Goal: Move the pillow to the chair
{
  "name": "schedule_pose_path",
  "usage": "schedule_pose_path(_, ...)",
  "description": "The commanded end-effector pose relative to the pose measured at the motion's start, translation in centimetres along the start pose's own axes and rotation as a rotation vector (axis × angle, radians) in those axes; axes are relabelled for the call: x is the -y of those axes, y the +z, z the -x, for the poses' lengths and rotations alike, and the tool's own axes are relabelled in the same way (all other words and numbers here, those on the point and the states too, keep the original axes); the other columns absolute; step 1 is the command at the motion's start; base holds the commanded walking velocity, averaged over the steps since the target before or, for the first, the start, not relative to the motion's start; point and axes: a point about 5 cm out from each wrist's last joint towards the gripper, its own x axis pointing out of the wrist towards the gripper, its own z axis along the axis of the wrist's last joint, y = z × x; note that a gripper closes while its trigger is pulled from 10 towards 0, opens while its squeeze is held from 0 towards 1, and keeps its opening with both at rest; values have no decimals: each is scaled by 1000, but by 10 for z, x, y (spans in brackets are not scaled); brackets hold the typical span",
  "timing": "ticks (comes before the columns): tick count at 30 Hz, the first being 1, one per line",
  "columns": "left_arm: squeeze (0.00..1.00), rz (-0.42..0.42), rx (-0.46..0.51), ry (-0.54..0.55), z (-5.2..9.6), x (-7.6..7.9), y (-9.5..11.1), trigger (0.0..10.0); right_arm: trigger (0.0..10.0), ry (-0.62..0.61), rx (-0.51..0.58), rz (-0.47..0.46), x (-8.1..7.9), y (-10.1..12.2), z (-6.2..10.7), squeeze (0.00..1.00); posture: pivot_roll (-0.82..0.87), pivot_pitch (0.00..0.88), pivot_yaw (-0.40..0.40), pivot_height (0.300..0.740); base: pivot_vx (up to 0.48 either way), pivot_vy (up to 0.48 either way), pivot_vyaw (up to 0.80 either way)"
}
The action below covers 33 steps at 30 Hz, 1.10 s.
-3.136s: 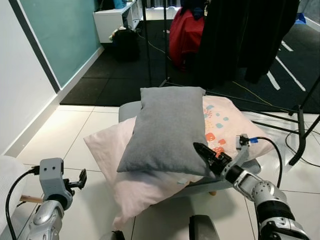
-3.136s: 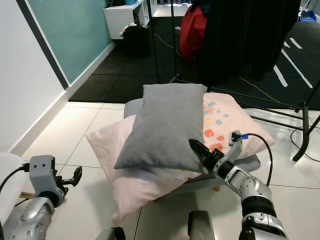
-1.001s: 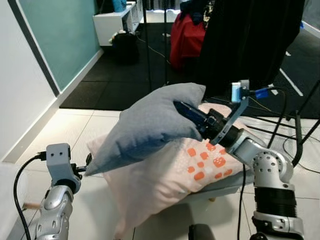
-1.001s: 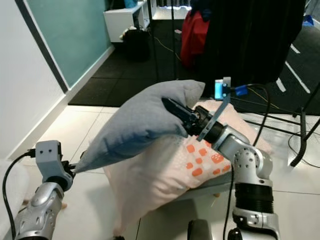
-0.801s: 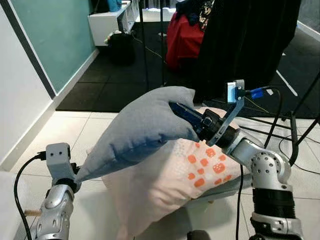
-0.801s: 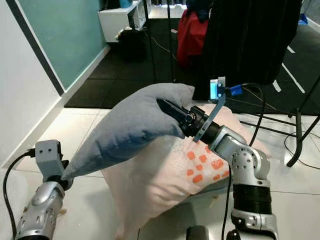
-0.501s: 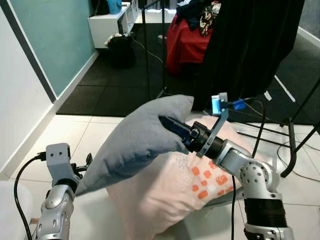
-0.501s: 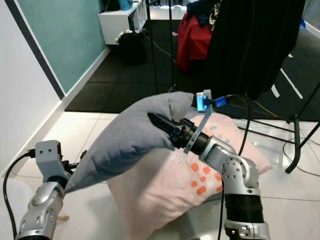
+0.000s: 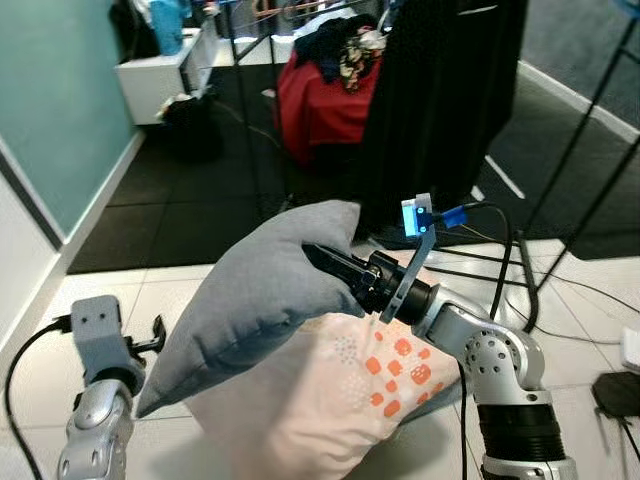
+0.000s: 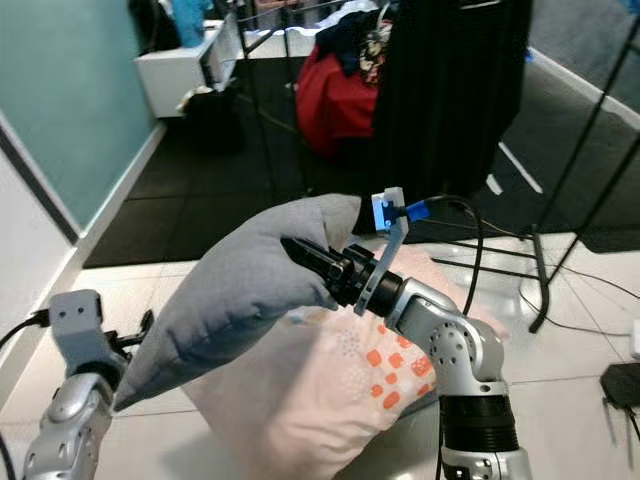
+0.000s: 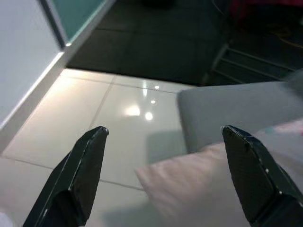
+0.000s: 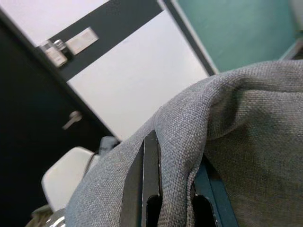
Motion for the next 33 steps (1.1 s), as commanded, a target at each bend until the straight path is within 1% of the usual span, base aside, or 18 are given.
schedule_pose_path(1,0,-39,16,112,5,-25,1,10000,10000,45,65,52,-7,14,-3,0,-135,42,27,688,0,0,0)
schedule_pose_path(2,0,-46,19,171,8,-37,2,10000,10000,44,66,54,-6,15,-3,0,-135,41,24,688,0,0,0)
schedule_pose_path(3,0,-46,19,171,8,-37,2,10000,10000,44,66,54,-6,15,-3,0,-135,41,24,688,0,0,0)
schedule_pose_path(6,0,-68,3,349,20,-73,0,10000,10000,35,71,62,-4,19,-2,0,-130,42,18,688,0,0,0)
schedule_pose_path(12,0,-63,-18,426,28,-87,-4,10000,10000,25,74,65,-2,21,-1,0,-135,48,7,688,0,0,0)
schedule_pose_path(17,0,-35,-22,393,27,-78,-5,10000,10000,8,65,69,2,21,0,0,-155,43,2,688,0,0,0)
schedule_pose_path(18,0,-27,-18,351,23,-69,-4,10000,10000,0,66,73,3,21,0,0,-165,41,1,688,0,0,0)
schedule_pose_path(19,0,-27,-18,351,23,-69,-4,10000,10000,0,66,73,3,21,0,0,-165,41,1,688,0,0,0)
schedule_pose_path(20,0,-16,-12,294,19,-55,-3,10000,10000,-7,68,75,4,21,-1,0,-174,38,7,688,0,0,0)
schedule_pose_path(22,0,-16,-12,294,19,-55,-3,10000,10000,-7,68,75,4,21,-1,0,-174,38,7,688,0,0,0)
schedule_pose_path(23,0,-11,-2,232,14,-40,-1,10000,10000,-18,63,76,5,18,-1,0,-177,40,10,688,0,0,0)
schedule_pose_path(24,0,-11,-2,232,14,-40,-1,10000,10000,-18,63,76,5,18,-1,0,-177,40,10,688,0,0,0)
schedule_pose_path(25,0,-22,8,181,10,-26,1,10000,10000,-40,53,70,8,12,-1,0,-187,34,12,688,0,0,0)
schedule_pose_path(26,0,-27,25,118,6,-14,5,10000,10000,-118,7,76,19,-2,3,0,-190,20,15,688,0,0,0)
schedule_pose_path(27,0,-27,25,118,6,-14,5,10000,10000,-118,7,76,19,-2,3,0,-190,20,15,688,0,0,0)
schedule_pose_path(29,0,-95,20,-4,1,2,5,10000,10000,-325,-73,67,48,-29,25,0,-197,6,29,688,129,-201,0)
schedule_pose_path(30,0,-95,20,-4,1,2,5,10000,10000,-325,-73,67,48,-29,25,0,-197,6,29,688,259,-401,0)
schedule_pose_path(33,0,-105,5,-35,-2,4,2,10000,10000,-402,-85,55,57,-37,38,0,-213,0,36,688,86,-444,0)
